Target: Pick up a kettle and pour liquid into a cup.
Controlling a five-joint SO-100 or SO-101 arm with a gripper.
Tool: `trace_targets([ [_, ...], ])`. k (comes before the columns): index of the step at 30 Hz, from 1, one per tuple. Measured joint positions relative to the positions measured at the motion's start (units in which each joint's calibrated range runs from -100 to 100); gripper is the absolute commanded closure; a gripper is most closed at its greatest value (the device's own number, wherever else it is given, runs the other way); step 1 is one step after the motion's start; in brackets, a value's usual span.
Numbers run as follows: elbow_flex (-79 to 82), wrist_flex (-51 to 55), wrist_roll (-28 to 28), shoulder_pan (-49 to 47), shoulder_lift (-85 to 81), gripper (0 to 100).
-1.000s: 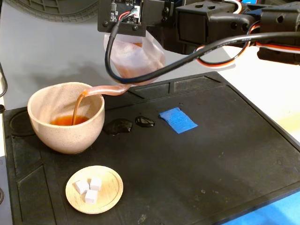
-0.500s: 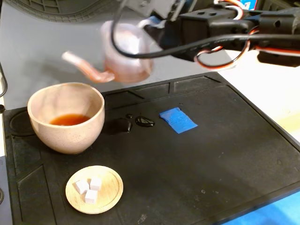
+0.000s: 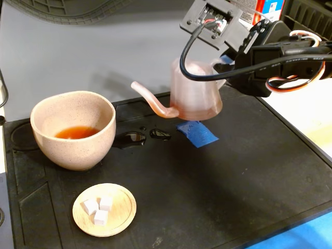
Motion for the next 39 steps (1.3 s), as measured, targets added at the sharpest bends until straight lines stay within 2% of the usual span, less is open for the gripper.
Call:
trace_targets([
  [5, -0.1, -6.3, 0.0, -0.15, 2.65, 99],
  [15, 5.65, -6.83, 1.1, 1.59, 3.42, 99],
  [39, 5.65, -7.09, 1.1, 1.66, 5.82, 99],
])
